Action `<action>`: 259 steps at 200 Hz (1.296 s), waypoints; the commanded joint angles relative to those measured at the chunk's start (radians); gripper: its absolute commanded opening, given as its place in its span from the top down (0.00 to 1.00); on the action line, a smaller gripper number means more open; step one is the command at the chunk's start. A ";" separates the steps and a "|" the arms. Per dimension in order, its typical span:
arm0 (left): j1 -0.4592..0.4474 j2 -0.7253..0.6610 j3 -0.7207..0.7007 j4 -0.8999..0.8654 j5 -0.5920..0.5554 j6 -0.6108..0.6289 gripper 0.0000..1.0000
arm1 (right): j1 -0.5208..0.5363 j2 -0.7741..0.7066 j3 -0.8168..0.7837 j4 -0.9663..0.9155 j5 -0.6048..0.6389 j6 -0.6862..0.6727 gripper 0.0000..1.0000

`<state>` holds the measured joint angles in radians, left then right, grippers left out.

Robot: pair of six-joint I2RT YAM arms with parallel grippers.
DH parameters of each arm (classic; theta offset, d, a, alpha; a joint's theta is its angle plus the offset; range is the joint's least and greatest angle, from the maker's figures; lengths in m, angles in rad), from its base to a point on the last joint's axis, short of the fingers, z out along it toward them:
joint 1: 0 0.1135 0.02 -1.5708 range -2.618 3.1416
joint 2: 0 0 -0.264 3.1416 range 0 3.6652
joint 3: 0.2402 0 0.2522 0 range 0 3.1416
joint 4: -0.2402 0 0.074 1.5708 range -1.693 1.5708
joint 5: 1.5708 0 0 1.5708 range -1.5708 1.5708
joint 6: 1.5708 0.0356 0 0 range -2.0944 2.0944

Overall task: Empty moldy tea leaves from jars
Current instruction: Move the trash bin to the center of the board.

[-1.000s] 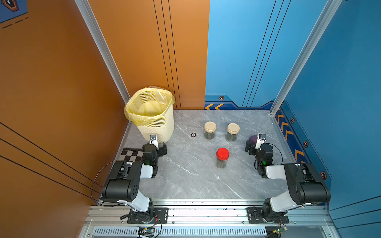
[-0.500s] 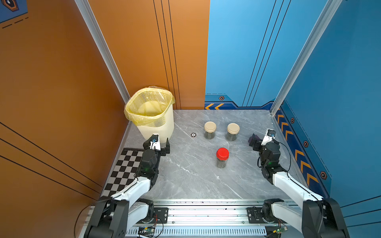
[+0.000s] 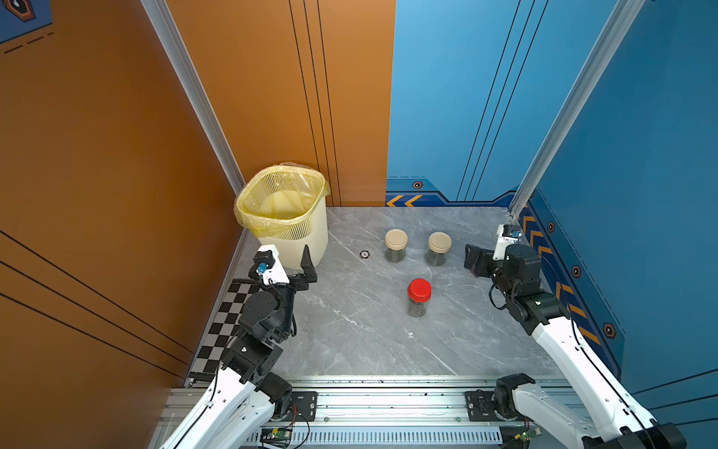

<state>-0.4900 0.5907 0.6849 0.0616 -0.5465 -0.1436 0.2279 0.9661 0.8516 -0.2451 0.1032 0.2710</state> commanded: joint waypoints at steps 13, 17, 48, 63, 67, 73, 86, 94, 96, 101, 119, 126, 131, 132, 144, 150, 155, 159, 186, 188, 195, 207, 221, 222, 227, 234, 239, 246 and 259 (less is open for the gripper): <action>0.022 0.063 0.205 -0.474 0.014 -0.133 0.02 | 0.081 0.021 0.047 -0.154 -0.070 -0.018 0.00; 0.027 0.063 0.212 -0.473 0.022 -0.134 0.02 | 0.089 0.022 0.048 -0.153 -0.074 -0.024 0.00; 0.131 0.126 0.333 -0.489 0.124 -0.159 0.02 | 0.128 0.051 0.050 -0.145 -0.024 -0.014 0.00; 0.179 0.219 0.449 -0.543 0.181 -0.153 0.02 | 0.132 0.054 0.043 -0.135 -0.022 0.001 0.00; 0.190 0.251 0.485 -0.571 0.193 -0.158 0.02 | 0.133 0.053 0.042 -0.134 -0.022 0.008 0.00; 0.205 0.301 0.540 -0.615 0.230 -0.158 0.02 | 0.133 0.050 0.040 -0.133 -0.023 0.015 0.00; 0.233 0.409 0.665 -0.706 0.313 -0.154 0.02 | 0.131 0.042 0.038 -0.130 -0.024 0.029 0.00; 0.245 0.470 0.728 -0.744 0.360 -0.146 0.02 | 0.127 0.038 0.042 -0.136 -0.041 0.030 0.00; 0.246 0.486 0.746 -0.756 0.366 -0.148 0.02 | 0.126 0.037 0.044 -0.139 -0.047 0.030 0.00; 0.252 0.526 0.789 -0.793 0.379 -0.152 0.02 | 0.120 0.038 0.050 -0.146 -0.061 0.031 0.00; 0.277 0.670 0.947 -0.906 0.436 -0.136 0.02 | 0.107 0.053 0.076 -0.177 -0.098 0.039 0.00; 0.284 0.716 0.994 -0.934 0.452 -0.132 0.02 | 0.103 0.058 0.084 -0.185 -0.112 0.042 0.00; 0.289 0.745 1.023 -0.949 0.463 -0.129 0.02 | 0.101 0.060 0.086 -0.187 -0.119 0.045 0.00; 0.289 0.751 1.027 -0.951 0.465 -0.128 0.02 | 0.102 0.060 0.086 -0.188 -0.119 0.046 0.00; 0.300 0.808 1.081 -0.971 0.489 -0.125 0.02 | 0.097 0.056 0.082 -0.186 -0.128 0.053 0.00; 0.303 0.834 1.103 -0.980 0.497 -0.122 0.02 | 0.096 0.053 0.079 -0.184 -0.130 0.055 0.00; 0.306 0.856 1.124 -0.987 0.504 -0.118 0.02 | 0.095 0.050 0.076 -0.183 -0.128 0.054 0.00; 0.307 0.877 1.146 -1.000 0.505 -0.115 0.02 | 0.095 0.046 0.072 -0.181 -0.126 0.055 0.00; 0.312 0.999 1.237 -1.048 0.502 -0.085 0.00 | 0.085 0.016 0.039 -0.160 -0.127 0.060 0.00; 0.313 1.004 1.242 -1.048 0.500 -0.082 0.00 | 0.084 0.015 0.036 -0.159 -0.129 0.060 0.00; 0.315 1.026 1.259 -1.048 0.497 -0.073 0.00 | 0.082 0.008 0.028 -0.153 -0.135 0.063 0.00; 0.316 1.060 1.287 -1.049 0.496 -0.059 0.00 | 0.079 0.005 0.016 -0.146 -0.142 0.068 0.00; 0.322 1.100 1.318 -1.055 0.509 -0.049 0.00 | 0.076 0.002 0.004 -0.141 -0.147 0.071 0.00; 0.323 1.105 1.320 -1.057 0.511 -0.049 0.00 | 0.077 0.002 0.003 -0.141 -0.148 0.071 0.00; 0.324 1.124 1.339 -1.066 0.511 -0.044 0.01 | 0.074 0.002 -0.003 -0.138 -0.149 0.072 0.00; 0.326 1.147 1.363 -1.079 0.510 -0.036 0.02 | 0.071 0.000 -0.011 -0.134 -0.151 0.072 0.00; 0.324 1.165 1.378 -1.086 0.510 -0.029 0.02 | 0.067 0.000 -0.016 -0.129 -0.151 0.075 0.00; 0.324 1.184 1.394 -1.087 0.510 -0.016 0.03 | 0.059 0.001 -0.024 -0.124 -0.157 0.081 0.00; 0.313 1.223 1.428 -1.088 0.489 0.017 0.07 | 0.039 0.006 -0.032 -0.114 -0.182 0.093 0.00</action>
<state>-0.1749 1.7588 2.0487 -0.9810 -0.0578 -0.1932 0.2939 0.9775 0.8425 -0.3836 -0.0357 0.3313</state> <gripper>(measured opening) 0.957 0.999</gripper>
